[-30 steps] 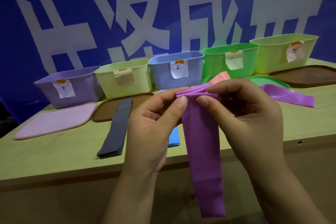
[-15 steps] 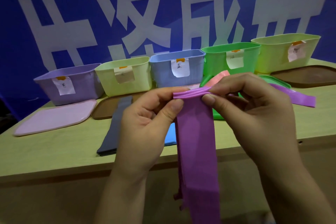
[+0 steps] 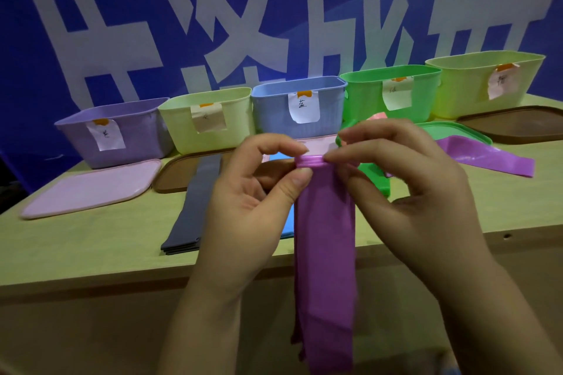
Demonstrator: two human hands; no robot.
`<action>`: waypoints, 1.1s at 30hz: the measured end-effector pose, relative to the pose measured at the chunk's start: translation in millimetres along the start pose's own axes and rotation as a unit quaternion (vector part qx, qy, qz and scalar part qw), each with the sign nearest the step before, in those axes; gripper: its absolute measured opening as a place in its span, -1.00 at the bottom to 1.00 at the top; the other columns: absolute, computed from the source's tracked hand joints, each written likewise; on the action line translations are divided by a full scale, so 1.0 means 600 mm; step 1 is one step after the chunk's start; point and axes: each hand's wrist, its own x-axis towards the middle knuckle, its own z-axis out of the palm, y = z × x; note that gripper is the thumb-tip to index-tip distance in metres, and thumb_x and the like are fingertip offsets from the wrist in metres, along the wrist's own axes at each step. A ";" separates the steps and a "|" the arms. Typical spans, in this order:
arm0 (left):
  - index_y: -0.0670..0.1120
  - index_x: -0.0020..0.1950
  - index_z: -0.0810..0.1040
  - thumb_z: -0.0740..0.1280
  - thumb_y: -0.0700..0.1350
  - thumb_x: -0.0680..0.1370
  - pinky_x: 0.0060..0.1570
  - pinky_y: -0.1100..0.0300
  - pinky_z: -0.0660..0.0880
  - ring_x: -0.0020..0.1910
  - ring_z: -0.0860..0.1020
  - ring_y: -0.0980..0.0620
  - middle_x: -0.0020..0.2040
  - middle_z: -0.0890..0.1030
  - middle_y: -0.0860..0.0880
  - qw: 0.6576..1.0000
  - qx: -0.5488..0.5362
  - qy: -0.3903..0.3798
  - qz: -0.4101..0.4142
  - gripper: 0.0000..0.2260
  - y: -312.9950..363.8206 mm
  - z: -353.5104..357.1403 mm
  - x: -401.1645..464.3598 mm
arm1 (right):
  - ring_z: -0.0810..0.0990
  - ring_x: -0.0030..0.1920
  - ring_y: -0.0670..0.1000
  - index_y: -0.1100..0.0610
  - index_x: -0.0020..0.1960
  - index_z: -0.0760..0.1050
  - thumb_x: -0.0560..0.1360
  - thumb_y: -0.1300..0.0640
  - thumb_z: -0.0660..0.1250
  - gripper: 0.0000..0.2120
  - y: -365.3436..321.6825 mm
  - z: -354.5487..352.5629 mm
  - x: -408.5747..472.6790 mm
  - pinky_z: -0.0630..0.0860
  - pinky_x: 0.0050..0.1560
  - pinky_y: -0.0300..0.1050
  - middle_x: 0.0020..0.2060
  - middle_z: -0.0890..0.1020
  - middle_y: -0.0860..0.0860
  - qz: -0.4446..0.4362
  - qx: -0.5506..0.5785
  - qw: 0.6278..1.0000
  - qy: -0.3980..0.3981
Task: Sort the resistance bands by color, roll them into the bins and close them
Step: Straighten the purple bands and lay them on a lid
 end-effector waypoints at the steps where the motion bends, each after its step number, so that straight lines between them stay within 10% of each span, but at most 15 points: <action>1: 0.00 -0.04 0.54 0.34 -0.23 0.45 -0.17 0.32 0.56 -0.12 0.63 0.17 -0.12 0.64 0.17 1.000 0.008 0.003 0.001 -0.84 -0.001 0.001 0.000 | 0.52 0.05 -0.12 0.12 -0.03 0.63 0.46 0.22 0.30 -0.85 0.000 0.002 -0.002 0.37 0.07 -0.41 -0.03 0.57 0.03 -0.009 -0.014 1.000 0.006; 12: 0.07 -0.07 0.55 0.34 -0.33 0.50 -0.11 0.40 0.50 -0.11 0.63 0.23 -0.17 0.67 0.18 0.997 0.062 -0.018 -0.034 -0.74 -0.019 0.007 -0.007 | 0.58 -0.06 -0.06 0.11 -0.10 0.57 0.43 0.10 0.37 -0.90 0.019 0.004 0.003 0.53 -0.09 -0.07 -0.11 0.59 -0.05 0.032 0.044 0.996 -0.066; 33: -0.12 -0.15 0.67 0.45 -0.03 0.42 -0.24 0.23 0.55 -0.24 0.61 0.03 -0.20 0.66 -0.11 0.950 -0.216 -0.007 -0.225 -0.84 -0.039 0.002 0.004 | 0.55 -0.05 -0.02 0.12 -0.14 0.46 0.47 0.14 0.28 -0.95 0.012 0.002 -0.013 0.47 -0.04 -0.25 -0.10 0.58 -0.01 0.025 0.086 0.995 -0.054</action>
